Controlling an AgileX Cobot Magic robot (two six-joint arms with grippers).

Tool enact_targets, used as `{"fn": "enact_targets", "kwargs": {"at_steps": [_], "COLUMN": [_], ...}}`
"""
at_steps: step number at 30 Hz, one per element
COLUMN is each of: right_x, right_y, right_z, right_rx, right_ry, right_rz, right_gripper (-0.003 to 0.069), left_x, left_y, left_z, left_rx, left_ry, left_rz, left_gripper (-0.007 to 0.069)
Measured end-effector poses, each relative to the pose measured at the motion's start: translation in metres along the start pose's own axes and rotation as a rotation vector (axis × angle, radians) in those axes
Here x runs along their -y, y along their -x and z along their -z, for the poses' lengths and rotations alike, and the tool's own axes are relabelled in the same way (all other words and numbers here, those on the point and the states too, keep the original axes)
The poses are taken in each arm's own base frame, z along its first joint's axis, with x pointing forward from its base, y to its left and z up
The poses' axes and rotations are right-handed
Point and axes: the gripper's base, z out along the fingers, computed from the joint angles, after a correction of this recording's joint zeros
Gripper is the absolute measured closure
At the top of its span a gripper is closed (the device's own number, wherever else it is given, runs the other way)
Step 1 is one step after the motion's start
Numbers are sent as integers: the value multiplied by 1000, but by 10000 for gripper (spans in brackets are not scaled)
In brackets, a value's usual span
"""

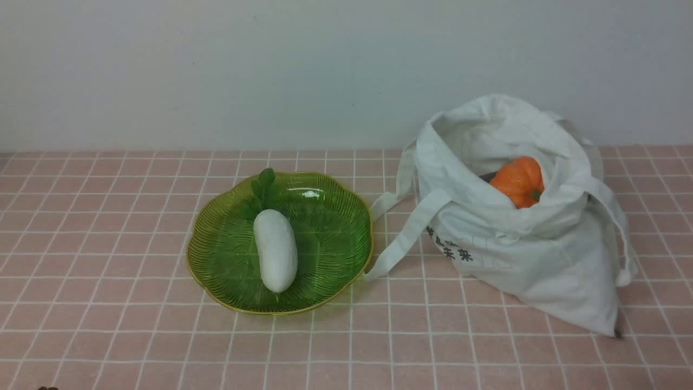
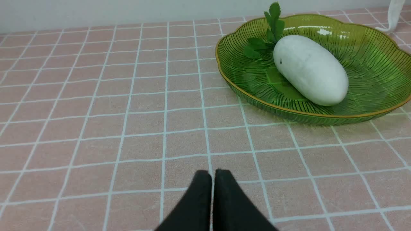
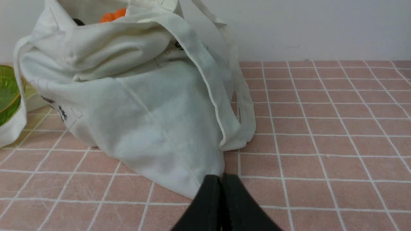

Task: Take vegetables from bag on pink coffee tablecloth place on plate.
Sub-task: 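Reach into the cloth bag toward the pumpkin with the right gripper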

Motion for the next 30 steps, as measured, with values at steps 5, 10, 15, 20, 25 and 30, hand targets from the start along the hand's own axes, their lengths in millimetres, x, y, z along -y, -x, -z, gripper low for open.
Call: {"fn": "enact_targets", "kwargs": {"at_steps": [5,10,15,20,25,30], "right_x": [0,0,0,0,-1,-2], "right_y": [0,0,0,0,3,28], "right_z": [0,0,0,0,-1,4], "right_rx": [0,0,0,0,52,341], "right_ry": [0,0,0,0,12,81], "right_rz": [0,0,5,7,-15,-309], "right_gripper": [673,673,673,673,673,673], "left_x": [0,0,0,0,0,0], "left_y": [0,0,0,0,0,0], "left_z": [0,0,0,0,0,0], "left_rx": [0,0,0,0,0,0], "left_ry": [0,0,0,0,0,0], "left_rz": [0,0,0,0,0,0], "left_gripper": [630,630,630,630,630,630]}}
